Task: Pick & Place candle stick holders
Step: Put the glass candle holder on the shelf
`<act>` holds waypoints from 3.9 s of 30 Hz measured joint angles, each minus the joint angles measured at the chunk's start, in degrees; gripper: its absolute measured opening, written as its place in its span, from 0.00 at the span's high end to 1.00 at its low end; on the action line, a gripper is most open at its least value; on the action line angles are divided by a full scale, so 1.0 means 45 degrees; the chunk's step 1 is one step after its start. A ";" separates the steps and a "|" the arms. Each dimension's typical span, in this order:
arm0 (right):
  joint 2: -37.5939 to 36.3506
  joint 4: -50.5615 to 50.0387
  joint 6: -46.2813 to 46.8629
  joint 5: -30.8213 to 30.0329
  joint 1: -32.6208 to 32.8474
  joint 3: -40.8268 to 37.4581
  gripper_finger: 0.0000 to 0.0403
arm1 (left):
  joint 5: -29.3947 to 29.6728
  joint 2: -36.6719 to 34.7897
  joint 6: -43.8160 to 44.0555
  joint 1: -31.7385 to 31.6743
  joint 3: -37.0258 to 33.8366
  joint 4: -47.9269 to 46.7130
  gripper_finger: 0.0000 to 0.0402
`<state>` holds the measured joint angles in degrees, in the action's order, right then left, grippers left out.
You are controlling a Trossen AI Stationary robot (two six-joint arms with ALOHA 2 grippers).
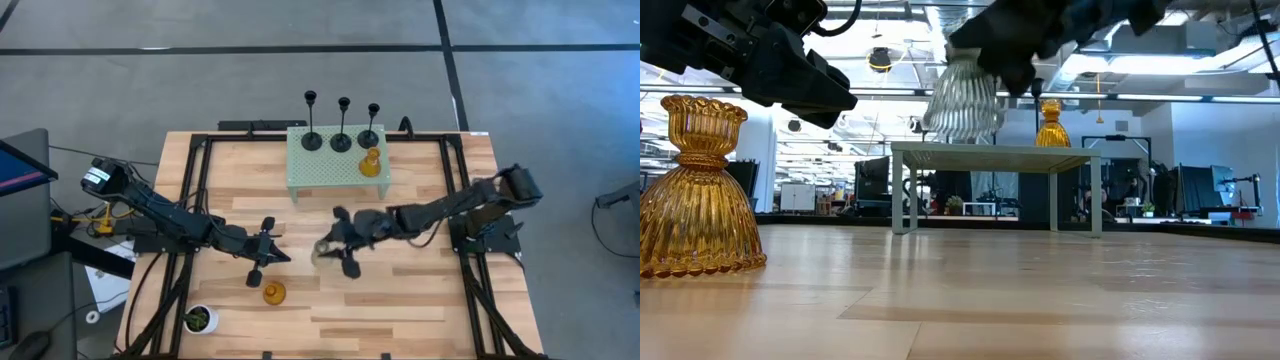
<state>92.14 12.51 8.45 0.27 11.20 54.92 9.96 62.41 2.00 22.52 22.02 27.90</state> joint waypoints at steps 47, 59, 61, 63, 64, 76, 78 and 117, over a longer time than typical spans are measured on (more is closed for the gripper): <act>-0.2289 -0.1212 -0.0539 -0.1834 -0.6162 0.0005 0.68 | 0.0105 0.0000 -0.0010 0.0000 -0.0005 0.0000 0.98; -0.2291 -0.1209 -0.0539 -0.1695 -0.6149 0.0005 0.68 | 0.0105 0.0000 -0.0010 0.0004 -0.0005 0.0001 0.98; -0.2288 -0.1209 -0.0544 -0.1695 -0.6149 0.0005 0.68 | 0.0105 0.0000 -0.0010 0.0000 0.0000 0.0005 0.98; -0.2288 -0.1209 -0.0539 -0.1695 -0.6149 0.0005 0.67 | 0.0105 0.0000 -0.0010 0.0000 -0.0005 0.0005 0.98; -0.2293 -0.1209 -0.0540 -0.1699 -0.6149 0.0005 0.66 | 0.0105 0.0000 -0.0010 0.0000 -0.0005 0.0005 0.98; -0.2288 -0.1209 -0.0544 -0.1695 -0.6149 0.0005 0.65 | 0.0105 0.0000 -0.0010 0.0003 -0.0002 0.0005 0.98; -0.2288 -0.1193 -0.0544 -0.1695 -0.6149 0.0005 0.65 | 0.0105 0.0000 -0.0010 0.0000 -0.0005 0.0005 0.98; -0.2240 -0.0664 -0.0133 -0.3486 -0.3090 0.0669 0.64 | 0.0203 0.0000 -0.0063 0.0000 -0.0005 0.0005 0.98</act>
<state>82.06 9.53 7.85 -15.42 -2.70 57.93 10.88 62.41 1.72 22.52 22.00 27.92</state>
